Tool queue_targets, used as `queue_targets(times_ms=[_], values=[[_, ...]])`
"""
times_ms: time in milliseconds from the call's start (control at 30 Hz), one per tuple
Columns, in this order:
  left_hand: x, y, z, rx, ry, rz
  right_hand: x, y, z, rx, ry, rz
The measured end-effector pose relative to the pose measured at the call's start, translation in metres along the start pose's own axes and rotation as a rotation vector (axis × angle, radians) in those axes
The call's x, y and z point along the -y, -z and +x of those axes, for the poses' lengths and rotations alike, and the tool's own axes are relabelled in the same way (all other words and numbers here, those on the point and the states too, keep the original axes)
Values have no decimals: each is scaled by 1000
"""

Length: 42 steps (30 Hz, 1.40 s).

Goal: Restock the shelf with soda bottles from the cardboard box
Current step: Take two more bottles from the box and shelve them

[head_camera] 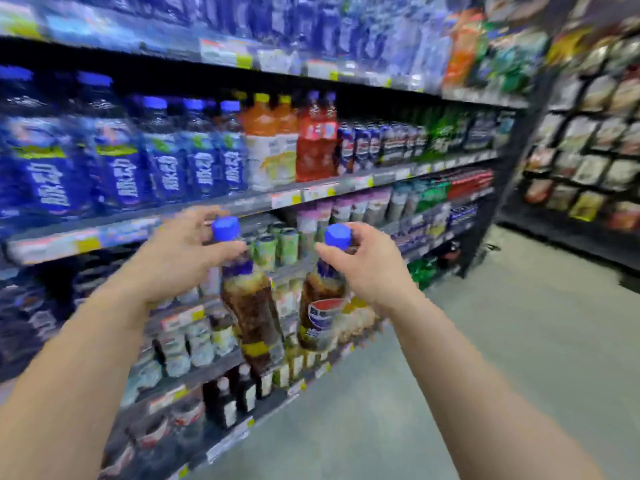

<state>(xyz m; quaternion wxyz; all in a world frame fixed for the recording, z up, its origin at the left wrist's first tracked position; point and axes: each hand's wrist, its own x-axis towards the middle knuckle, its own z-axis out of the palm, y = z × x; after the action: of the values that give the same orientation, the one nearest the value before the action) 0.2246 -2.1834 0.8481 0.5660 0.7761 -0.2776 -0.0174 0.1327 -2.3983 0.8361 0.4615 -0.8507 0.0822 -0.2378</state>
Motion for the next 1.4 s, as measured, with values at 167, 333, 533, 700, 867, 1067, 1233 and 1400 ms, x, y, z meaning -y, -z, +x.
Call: queue_targets(times_ms=[167, 333, 533, 700, 867, 1067, 1233, 1400], values=[[-22, -143, 76, 22, 74, -406, -73, 115, 24, -246, -23, -177], [-32, -277, 143, 151, 121, -558, -156, 189, 61, -409, -107, -238], [-35, -395, 271, 241, 21, -574, -248, 277, 159, -505, -168, -337], [-60, -473, 404, 293, -113, -559, -295, 351, 258, -591, -220, -340], [-75, -556, 499, 281, -168, -499, -343, 423, 334, -697, -240, -359], [-59, -654, 584, 204, -173, -442, -434, 483, 435, -662, -219, -386], [-52, -734, 659, 144, -142, -369, -517, 538, 527, -614, -165, -371], [-62, -801, 751, 41, -121, -351, -573, 603, 639, -498, -95, -401]])
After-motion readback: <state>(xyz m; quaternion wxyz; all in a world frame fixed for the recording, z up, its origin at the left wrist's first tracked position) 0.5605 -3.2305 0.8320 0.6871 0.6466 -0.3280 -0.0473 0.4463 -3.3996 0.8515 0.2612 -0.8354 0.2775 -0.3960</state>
